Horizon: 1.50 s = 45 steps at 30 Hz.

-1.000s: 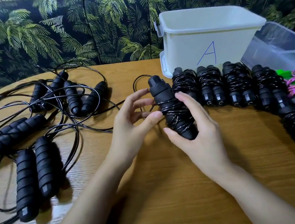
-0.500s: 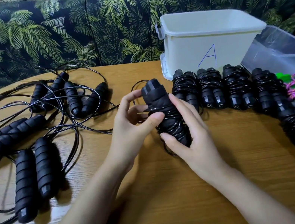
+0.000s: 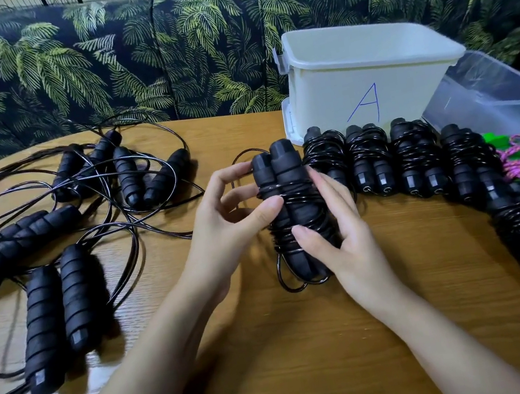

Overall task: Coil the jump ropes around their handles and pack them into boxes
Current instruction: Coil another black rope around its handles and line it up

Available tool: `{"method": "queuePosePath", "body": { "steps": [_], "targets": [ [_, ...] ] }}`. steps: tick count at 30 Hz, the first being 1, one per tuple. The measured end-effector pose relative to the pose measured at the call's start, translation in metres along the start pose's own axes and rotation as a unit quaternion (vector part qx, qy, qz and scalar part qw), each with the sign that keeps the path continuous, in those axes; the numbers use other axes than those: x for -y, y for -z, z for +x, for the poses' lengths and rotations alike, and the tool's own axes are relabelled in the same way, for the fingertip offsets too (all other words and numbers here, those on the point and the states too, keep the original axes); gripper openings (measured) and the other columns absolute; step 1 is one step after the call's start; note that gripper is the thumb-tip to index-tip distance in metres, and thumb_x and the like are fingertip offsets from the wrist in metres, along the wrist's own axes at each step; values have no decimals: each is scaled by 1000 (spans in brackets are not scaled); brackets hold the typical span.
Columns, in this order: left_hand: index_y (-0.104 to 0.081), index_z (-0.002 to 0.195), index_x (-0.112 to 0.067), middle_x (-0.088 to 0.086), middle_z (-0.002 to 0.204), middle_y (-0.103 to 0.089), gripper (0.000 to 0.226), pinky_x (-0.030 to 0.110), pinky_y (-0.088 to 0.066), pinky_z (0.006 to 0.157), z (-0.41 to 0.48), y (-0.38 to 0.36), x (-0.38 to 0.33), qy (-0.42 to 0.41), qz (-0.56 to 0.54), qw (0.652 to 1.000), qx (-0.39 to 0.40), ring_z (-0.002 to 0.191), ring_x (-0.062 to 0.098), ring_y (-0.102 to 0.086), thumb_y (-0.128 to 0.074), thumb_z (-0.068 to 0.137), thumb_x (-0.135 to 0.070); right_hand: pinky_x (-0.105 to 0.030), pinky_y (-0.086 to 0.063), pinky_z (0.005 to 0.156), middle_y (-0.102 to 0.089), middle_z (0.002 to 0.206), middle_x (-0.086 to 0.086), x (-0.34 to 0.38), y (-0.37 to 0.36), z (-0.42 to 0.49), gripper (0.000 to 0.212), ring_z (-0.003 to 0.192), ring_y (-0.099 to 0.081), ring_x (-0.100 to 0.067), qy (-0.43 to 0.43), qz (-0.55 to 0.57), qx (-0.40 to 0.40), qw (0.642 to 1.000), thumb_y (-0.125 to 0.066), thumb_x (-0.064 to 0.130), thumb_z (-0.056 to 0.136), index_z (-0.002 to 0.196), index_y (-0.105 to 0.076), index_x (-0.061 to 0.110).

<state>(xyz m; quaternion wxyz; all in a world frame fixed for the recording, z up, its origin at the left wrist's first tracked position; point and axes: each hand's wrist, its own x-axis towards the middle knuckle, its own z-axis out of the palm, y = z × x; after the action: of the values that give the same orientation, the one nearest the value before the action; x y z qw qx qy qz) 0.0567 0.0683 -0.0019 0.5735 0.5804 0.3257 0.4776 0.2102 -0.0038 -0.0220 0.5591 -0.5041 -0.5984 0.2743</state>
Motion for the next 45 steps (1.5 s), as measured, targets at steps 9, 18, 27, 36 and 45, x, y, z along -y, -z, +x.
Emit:
{"method": "queuePosePath", "body": {
  "steps": [9,18,27,36,45],
  "targets": [
    [-60,123,-22,-8,120,-69,58,36,-58,83,1,-7,-6,-32,38,998,-35,99,20,-69,-83,70,-22,-9,-16,114,-22,159,13,3,-4,0,60,146,-17,5,54,-92,-12,994,-51,19,100,151,-23,30],
    [-62,122,-24,-10,116,-71,53,38,-55,91,17,-23,-19,-47,52,997,-37,101,21,-69,-82,72,-26,-12,-14,117,-22,159,21,16,21,19,54,145,-15,9,14,-72,10,997,-43,21,103,148,-21,41],
    [-64,122,-25,-6,113,-71,55,44,-58,85,13,-14,1,-21,57,996,-60,88,21,-67,-86,72,-18,4,-14,101,-23,159,6,0,-2,13,56,131,-13,28,32,-189,-16,981,-41,18,101,152,-23,33],
    [-63,113,-24,-5,95,-74,53,57,-53,88,10,-18,4,-22,66,995,-77,88,11,-66,-84,65,-23,-24,-42,93,0,165,17,0,-8,4,96,148,-22,-9,14,-325,-2,946,-60,58,81,157,-4,38],
    [-64,115,-27,-6,100,-72,49,51,-57,79,9,-17,5,-62,98,992,-52,80,14,-66,-83,70,-24,-42,-58,67,-29,160,-13,-7,-8,5,99,129,-53,-36,40,-454,-56,888,-80,39,74,153,-21,33]
  ]
}}
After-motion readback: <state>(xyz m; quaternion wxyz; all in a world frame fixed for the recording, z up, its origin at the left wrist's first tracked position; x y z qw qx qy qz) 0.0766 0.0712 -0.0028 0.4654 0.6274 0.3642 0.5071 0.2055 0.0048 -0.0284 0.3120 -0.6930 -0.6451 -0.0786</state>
